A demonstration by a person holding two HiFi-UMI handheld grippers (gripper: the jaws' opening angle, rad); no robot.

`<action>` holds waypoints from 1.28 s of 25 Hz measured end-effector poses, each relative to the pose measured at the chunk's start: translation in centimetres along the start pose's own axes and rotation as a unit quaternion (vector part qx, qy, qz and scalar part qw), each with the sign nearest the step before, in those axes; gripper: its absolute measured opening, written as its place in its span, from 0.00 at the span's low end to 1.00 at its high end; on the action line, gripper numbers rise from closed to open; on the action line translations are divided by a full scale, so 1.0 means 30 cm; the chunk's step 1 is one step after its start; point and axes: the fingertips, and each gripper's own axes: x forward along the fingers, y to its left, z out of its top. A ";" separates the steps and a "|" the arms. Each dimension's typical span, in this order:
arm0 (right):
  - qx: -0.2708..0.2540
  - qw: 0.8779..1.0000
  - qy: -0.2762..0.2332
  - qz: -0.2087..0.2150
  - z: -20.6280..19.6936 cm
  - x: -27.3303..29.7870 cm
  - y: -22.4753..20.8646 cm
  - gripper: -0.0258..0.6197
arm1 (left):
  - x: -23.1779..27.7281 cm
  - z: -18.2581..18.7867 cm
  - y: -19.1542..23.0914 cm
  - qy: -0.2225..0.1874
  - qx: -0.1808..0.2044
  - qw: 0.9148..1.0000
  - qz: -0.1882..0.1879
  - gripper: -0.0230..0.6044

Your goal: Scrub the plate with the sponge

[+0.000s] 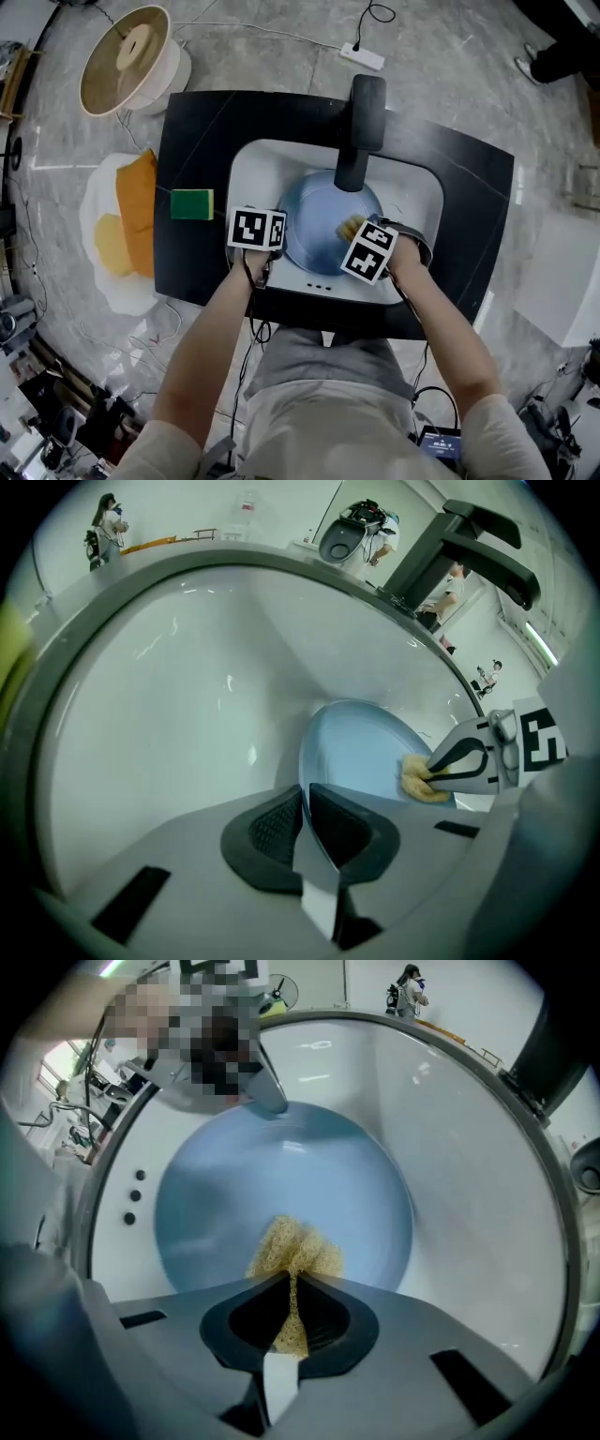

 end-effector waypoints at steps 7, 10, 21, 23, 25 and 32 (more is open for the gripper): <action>0.018 0.996 -0.068 0.059 0.121 -0.039 0.189 0.11 | -0.029 -0.022 0.001 0.011 0.013 0.999 0.031 0.12; 0.054 0.990 -0.106 0.073 0.175 -0.080 0.221 0.11 | -0.055 -0.038 -0.001 0.016 0.025 0.999 0.035 0.15; 0.142 0.961 -0.234 0.042 0.286 -0.333 0.218 0.11 | -0.258 -0.020 -0.044 -0.044 0.035 0.998 0.022 0.18; 0.165 0.950 -0.264 0.030 0.303 -0.412 0.204 0.11 | -0.312 0.001 -0.067 -0.064 0.034 0.997 0.015 0.18; 0.182 0.938 -0.295 0.019 0.322 -0.499 0.188 0.11 | -0.372 0.030 -0.088 -0.086 0.038 0.996 0.012 0.18; 0.173 0.894 -0.410 -0.050 0.397 -0.845 0.151 0.11 | -0.628 0.145 -0.170 -0.171 0.062 0.983 -0.014 0.12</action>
